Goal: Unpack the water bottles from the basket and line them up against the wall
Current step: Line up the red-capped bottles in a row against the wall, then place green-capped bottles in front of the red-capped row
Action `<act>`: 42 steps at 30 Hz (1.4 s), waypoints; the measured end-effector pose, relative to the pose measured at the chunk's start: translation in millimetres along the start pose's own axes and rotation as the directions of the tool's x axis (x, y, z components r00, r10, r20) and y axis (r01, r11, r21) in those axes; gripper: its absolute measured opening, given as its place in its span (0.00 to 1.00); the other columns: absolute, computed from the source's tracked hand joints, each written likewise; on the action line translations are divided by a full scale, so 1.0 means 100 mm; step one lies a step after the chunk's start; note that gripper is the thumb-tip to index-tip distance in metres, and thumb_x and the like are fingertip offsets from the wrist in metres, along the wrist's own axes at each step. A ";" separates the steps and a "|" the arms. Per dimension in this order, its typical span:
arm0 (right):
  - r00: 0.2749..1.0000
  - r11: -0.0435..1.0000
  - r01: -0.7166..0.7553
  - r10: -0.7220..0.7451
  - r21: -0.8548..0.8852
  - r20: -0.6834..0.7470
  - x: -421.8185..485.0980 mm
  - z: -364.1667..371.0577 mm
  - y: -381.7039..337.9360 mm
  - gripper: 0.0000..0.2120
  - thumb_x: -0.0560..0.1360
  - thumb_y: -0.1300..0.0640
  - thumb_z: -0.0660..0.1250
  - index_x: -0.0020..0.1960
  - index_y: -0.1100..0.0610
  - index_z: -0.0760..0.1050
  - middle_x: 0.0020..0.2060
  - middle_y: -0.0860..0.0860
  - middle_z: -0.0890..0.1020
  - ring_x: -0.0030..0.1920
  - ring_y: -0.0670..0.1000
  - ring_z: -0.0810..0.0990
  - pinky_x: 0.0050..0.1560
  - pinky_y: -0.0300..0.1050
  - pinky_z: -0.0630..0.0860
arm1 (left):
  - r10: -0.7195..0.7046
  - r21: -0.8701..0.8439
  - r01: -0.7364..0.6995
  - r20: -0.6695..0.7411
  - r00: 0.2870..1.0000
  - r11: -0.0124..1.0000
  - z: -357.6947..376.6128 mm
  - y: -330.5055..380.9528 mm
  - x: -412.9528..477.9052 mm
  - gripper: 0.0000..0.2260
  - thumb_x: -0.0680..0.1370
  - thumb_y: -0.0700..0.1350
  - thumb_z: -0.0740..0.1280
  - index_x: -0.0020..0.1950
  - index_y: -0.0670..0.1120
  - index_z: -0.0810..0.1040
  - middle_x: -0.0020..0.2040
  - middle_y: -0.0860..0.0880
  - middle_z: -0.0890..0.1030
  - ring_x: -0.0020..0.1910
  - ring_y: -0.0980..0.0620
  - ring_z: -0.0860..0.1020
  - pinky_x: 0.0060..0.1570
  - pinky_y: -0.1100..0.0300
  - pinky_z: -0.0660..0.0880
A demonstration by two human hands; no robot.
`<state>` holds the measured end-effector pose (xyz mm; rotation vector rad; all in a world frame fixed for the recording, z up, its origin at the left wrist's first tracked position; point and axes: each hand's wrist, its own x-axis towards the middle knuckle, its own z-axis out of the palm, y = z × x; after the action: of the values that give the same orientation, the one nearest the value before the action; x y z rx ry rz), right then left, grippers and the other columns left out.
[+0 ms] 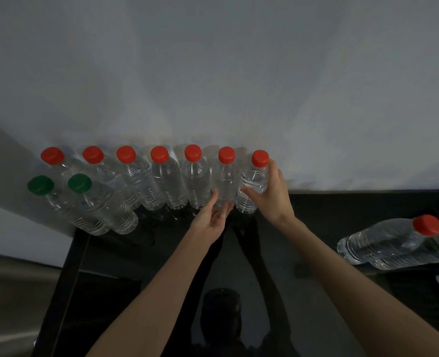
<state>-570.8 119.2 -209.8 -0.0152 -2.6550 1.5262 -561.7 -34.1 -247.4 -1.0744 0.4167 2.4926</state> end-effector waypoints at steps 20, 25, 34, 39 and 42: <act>0.963 0.967 -0.254 0.249 0.032 0.105 0.05 -0.16 -0.10 0.37 0.73 0.55 0.73 0.75 0.55 0.57 0.69 0.56 0.71 0.68 0.56 0.72 0.65 0.51 0.72 | 0.091 0.425 -0.104 0.050 0.995 0.899 0.06 -0.07 -0.36 0.24 0.77 0.50 0.67 0.72 0.47 0.68 0.66 0.43 0.76 0.62 0.45 0.76 0.52 0.54 0.76; 0.989 0.990 -0.132 0.134 -0.045 0.055 -0.56 -0.59 -0.54 0.28 0.77 0.55 0.68 0.74 0.54 0.63 0.68 0.54 0.73 0.65 0.53 0.74 0.61 0.42 0.71 | 0.250 0.739 -0.315 0.203 0.947 0.596 -0.02 -0.16 -1.00 0.26 0.78 0.49 0.67 0.75 0.50 0.64 0.69 0.46 0.73 0.63 0.47 0.75 0.62 0.51 0.73; 0.985 0.937 0.089 -0.133 -0.337 -0.110 -1.91 -1.33 -0.85 0.14 0.77 0.52 0.66 0.62 0.48 0.75 0.56 0.44 0.80 0.55 0.48 0.79 0.53 0.49 0.78 | 0.288 0.752 -0.659 0.635 0.717 -0.018 0.03 -0.71 -1.96 0.19 0.79 0.43 0.66 0.70 0.50 0.71 0.59 0.54 0.78 0.55 0.65 0.76 0.52 0.74 0.72; 0.962 0.910 0.074 -0.173 -0.409 -0.210 -2.38 -1.81 -0.68 0.14 0.77 0.50 0.65 0.62 0.48 0.75 0.54 0.45 0.80 0.55 0.48 0.79 0.53 0.55 0.78 | 0.183 0.685 -0.719 0.727 0.662 -0.121 0.06 -1.32 -2.20 0.18 0.78 0.44 0.67 0.67 0.56 0.71 0.60 0.57 0.78 0.60 0.60 0.75 0.63 0.59 0.71; 0.961 0.905 0.061 -0.168 -0.422 -0.222 -2.63 -2.14 -0.44 0.15 0.77 0.49 0.65 0.62 0.49 0.75 0.56 0.45 0.80 0.54 0.48 0.79 0.51 0.54 0.79 | 0.111 0.671 -0.728 0.742 0.661 -0.142 0.04 -1.76 -2.28 0.19 0.78 0.46 0.67 0.67 0.58 0.71 0.61 0.57 0.77 0.60 0.62 0.75 0.62 0.59 0.72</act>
<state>-291.7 269.0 -81.2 -0.0714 -2.6550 0.8398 -339.1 68.3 -95.9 0.4461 2.2862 1.7665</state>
